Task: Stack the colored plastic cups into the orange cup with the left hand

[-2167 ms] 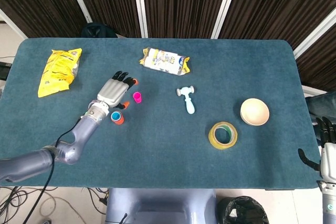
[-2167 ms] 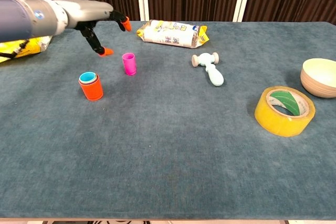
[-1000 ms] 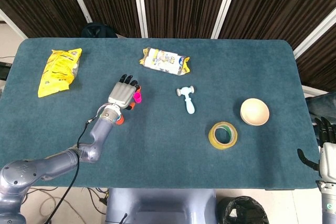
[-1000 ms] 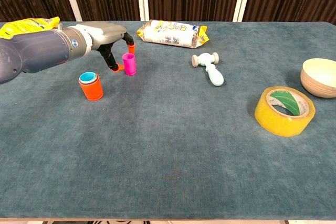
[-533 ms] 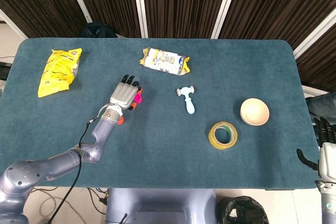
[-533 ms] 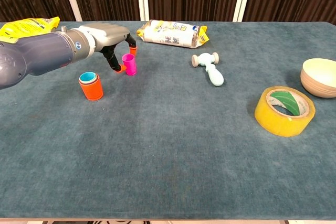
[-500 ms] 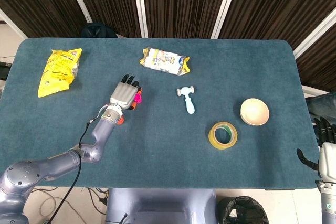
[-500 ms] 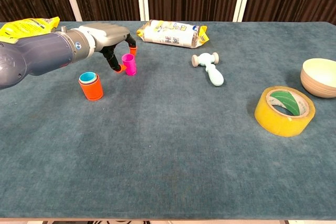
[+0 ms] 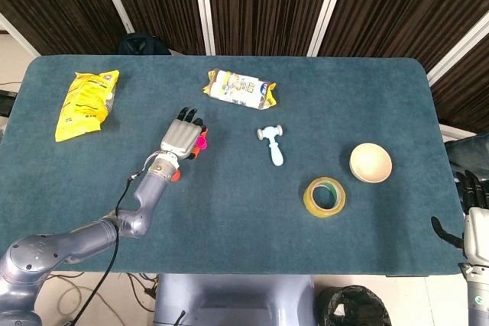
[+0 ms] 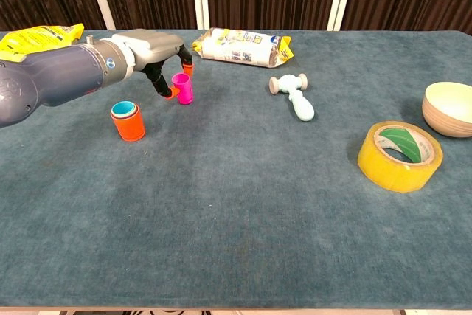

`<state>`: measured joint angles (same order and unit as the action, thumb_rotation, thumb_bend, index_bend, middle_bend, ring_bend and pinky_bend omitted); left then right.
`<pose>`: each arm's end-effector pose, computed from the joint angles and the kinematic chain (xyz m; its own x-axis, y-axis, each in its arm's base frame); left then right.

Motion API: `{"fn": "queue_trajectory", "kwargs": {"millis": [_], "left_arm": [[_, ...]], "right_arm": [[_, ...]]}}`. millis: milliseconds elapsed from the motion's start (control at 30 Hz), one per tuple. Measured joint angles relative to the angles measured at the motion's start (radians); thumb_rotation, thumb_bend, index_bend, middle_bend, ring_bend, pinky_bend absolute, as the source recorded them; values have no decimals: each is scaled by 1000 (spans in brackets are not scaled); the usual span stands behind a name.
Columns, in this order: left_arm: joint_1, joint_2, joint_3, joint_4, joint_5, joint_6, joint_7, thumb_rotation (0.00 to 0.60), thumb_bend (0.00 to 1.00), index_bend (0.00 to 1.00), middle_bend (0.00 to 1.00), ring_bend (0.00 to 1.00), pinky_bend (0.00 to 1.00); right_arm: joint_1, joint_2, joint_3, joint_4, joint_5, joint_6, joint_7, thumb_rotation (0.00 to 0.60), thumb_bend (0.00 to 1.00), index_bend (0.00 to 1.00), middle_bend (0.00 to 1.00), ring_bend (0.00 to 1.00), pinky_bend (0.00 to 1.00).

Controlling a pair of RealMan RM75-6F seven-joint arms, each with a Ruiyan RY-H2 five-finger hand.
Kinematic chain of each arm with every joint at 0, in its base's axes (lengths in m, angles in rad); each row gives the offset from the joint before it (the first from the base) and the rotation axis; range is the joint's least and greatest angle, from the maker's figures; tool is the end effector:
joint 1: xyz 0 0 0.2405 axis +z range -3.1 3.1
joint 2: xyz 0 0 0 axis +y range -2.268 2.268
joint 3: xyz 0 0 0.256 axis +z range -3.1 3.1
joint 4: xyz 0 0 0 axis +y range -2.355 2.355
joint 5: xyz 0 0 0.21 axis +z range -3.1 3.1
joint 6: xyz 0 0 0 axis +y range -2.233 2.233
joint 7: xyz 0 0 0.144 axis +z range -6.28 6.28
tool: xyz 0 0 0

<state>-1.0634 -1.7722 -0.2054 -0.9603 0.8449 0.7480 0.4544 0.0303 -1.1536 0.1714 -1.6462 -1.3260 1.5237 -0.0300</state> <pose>-0.1116 0.4413 -0.0552 0.6256 0.2179 0.7491 0.7671 -0.3471 -0.5396 -0.3232 -0.1847 0.1764 0.3453 0.1284 0.9297 -0.9269 0.2020 0.3164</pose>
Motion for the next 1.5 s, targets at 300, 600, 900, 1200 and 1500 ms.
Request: {"fn": "queue_trajectory", "kwargs": {"millis": [300, 600, 900, 1200, 1500], "left_arm": [[10, 100, -26, -164, 59, 59, -22, 600, 393, 449, 249, 0, 0], [89, 397, 0, -554, 168, 133, -28, 600, 384, 445, 245, 0, 0], [243, 722, 98, -850, 319, 179, -107, 600, 383, 445, 245, 0, 0], [301, 720, 154, -787, 415, 197, -192, 600, 384, 446, 247, 0, 0], [300, 600, 156, -644, 451, 183, -246, 600, 384, 448, 251, 0, 0]], "right_arm": [[0, 1, -2, -1, -2, -1, 0, 600, 324, 95, 78, 126, 84], [-3, 0, -6, -12, -13, 10, -11, 600, 325, 95, 78, 126, 85], [-2, -4, -7, -16, -14, 11, -23, 600, 325, 95, 78, 126, 85], [2, -11, -10, -7, -11, 2, -28, 600, 324, 95, 78, 126, 85], [0, -11, -7, -5, -7, 5, -23, 600, 325, 95, 78, 126, 82]]}}
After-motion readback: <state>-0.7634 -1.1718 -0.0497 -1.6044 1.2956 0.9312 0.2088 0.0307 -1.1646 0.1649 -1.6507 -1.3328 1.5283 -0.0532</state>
